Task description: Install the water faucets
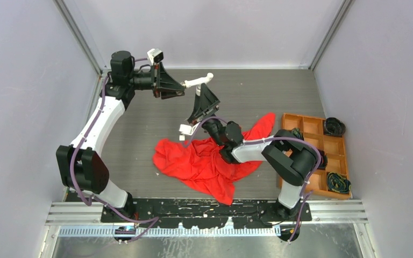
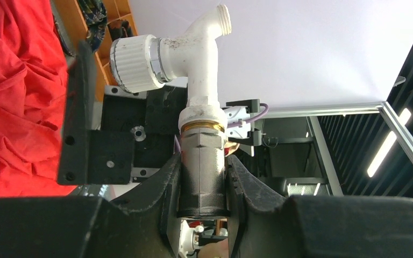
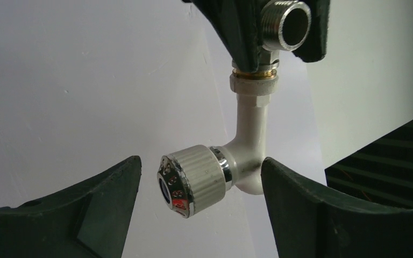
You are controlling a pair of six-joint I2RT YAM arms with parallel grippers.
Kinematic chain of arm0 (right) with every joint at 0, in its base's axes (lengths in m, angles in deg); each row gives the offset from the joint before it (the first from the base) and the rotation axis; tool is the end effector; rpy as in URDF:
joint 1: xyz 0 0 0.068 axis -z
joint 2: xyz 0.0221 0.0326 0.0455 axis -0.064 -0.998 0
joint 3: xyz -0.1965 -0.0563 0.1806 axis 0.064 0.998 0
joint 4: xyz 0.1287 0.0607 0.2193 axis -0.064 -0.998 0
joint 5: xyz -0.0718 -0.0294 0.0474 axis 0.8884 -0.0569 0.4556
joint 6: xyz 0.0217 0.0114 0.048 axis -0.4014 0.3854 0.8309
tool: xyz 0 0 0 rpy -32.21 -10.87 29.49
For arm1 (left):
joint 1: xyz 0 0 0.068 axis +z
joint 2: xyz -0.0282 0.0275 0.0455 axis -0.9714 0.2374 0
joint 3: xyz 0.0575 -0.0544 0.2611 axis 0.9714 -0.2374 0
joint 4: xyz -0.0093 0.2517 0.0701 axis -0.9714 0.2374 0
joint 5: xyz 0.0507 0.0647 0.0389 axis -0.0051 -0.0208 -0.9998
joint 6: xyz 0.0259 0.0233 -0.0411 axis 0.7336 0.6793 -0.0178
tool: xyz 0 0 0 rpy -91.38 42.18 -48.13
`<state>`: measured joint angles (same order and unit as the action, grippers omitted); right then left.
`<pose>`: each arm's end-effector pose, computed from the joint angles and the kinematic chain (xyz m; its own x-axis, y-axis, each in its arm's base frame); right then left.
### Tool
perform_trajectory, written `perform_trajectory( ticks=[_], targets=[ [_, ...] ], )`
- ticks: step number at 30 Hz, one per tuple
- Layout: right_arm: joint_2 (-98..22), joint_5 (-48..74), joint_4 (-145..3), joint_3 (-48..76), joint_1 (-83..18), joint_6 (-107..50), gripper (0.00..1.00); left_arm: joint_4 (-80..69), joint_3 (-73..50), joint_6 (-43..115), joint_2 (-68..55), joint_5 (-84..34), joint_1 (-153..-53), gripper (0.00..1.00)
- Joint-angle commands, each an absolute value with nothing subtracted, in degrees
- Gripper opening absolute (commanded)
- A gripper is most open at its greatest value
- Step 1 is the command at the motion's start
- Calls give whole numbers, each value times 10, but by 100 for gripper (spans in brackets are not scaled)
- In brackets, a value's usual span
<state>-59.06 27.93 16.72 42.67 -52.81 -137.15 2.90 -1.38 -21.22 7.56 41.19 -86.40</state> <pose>0.2373 0.2679 0.2630 0.5969 -0.7942 0.1139 0.4824 0.2418 -0.8419 0.3356 -0.0948 0.3902 -0.9849 -0.0739 -0.1566 0.1514 0.0721 -0.9858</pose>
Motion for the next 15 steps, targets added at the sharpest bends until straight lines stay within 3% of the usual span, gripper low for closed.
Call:
perform_trajectory(
  ticks=[1, 7, 15],
  targets=[
    [-537, 281, 267, 447, -549, -1369, 78, -3, -5, -210, 62, 433, -866, 0],
    [-512, 294, 268, 464, -561, -1377, 57, -4, -2, -210, 70, 430, -866, 0],
    [-472, 323, 251, 474, -590, -1372, 42, 0, -8, -201, 71, 429, -866, 0]
  ],
)
